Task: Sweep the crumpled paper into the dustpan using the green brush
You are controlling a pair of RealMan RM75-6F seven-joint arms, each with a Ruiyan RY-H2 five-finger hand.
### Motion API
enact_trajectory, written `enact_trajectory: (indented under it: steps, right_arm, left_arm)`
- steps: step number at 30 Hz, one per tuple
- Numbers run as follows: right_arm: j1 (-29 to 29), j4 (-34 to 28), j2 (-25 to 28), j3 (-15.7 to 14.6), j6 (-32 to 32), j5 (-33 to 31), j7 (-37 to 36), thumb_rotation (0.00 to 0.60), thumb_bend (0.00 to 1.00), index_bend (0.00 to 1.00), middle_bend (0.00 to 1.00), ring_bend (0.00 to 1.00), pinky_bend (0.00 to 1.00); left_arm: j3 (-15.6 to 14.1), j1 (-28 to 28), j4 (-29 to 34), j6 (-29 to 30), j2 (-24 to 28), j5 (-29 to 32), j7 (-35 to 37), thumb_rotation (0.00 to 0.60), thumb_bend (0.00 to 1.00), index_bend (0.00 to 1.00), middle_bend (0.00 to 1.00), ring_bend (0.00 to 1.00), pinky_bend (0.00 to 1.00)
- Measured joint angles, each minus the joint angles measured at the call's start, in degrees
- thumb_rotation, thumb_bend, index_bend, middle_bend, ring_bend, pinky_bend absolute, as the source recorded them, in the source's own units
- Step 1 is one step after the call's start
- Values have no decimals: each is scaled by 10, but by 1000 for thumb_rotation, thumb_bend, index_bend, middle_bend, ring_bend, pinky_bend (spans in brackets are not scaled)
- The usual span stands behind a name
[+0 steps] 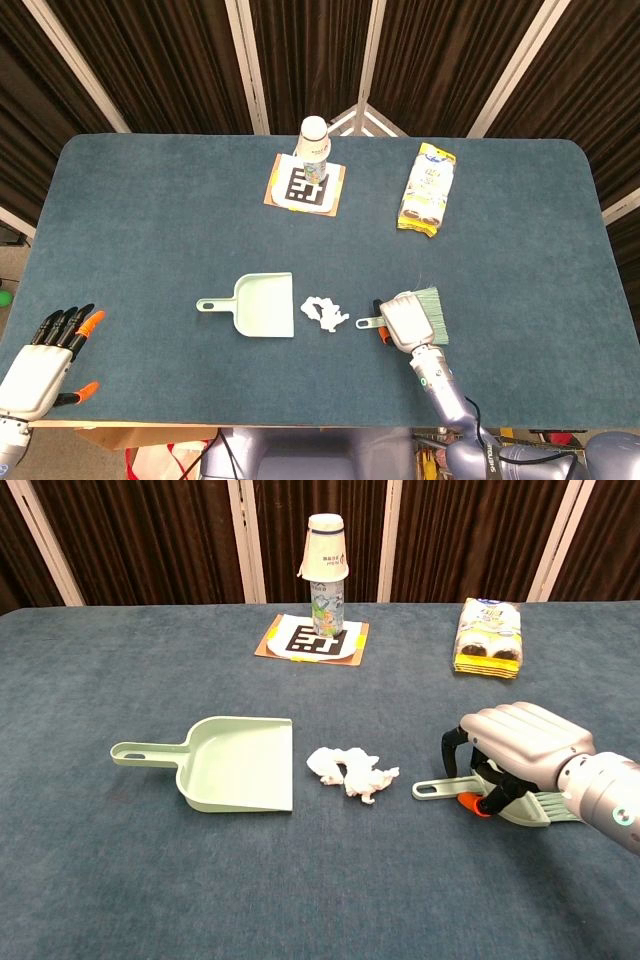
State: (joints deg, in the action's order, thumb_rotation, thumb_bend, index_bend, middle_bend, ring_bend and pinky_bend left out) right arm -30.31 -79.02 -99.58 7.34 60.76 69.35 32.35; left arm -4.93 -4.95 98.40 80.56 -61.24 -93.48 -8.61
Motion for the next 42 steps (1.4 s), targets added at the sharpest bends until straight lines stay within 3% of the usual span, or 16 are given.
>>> enact_trajectory:
  steps: [8,17,27,37,39,42]
  right_arm:
    - [2,3,5,-6,-1,-8,-1,600,483,680,900,919,885]
    - [2,-30,21,-4,8,3,-17,600,526,725,900,919,885]
    - [-7,-132,68,45,12,-25,-51,600,588,757,900,919,885]
    - [-14,-211,125,76,21,-40,-73,600,607,782,900,919,885]
    - [-14,-222,133,79,24,-41,-75,600,607,782,900,919,885]
    - [-16,-237,145,82,29,-43,-75,600,607,783,900,919,885]
  left_arm:
    - [0,0,0,1,1,0,2,600,0,0,0,0,0]
    - [-1,-1,1,0,1,-1,-2,600,0,0,0,0,0]
    - [-4,-11,24,-20,11,-4,-31,600,0,0,0,0,0]
    - [24,-59,107,-79,29,19,-99,600,0,0,0,0,1]
    - [32,-72,121,-94,30,29,-121,600,2,0,0,0,23]
    - [47,-93,143,-119,26,53,-163,600,57,8,20,45,166]
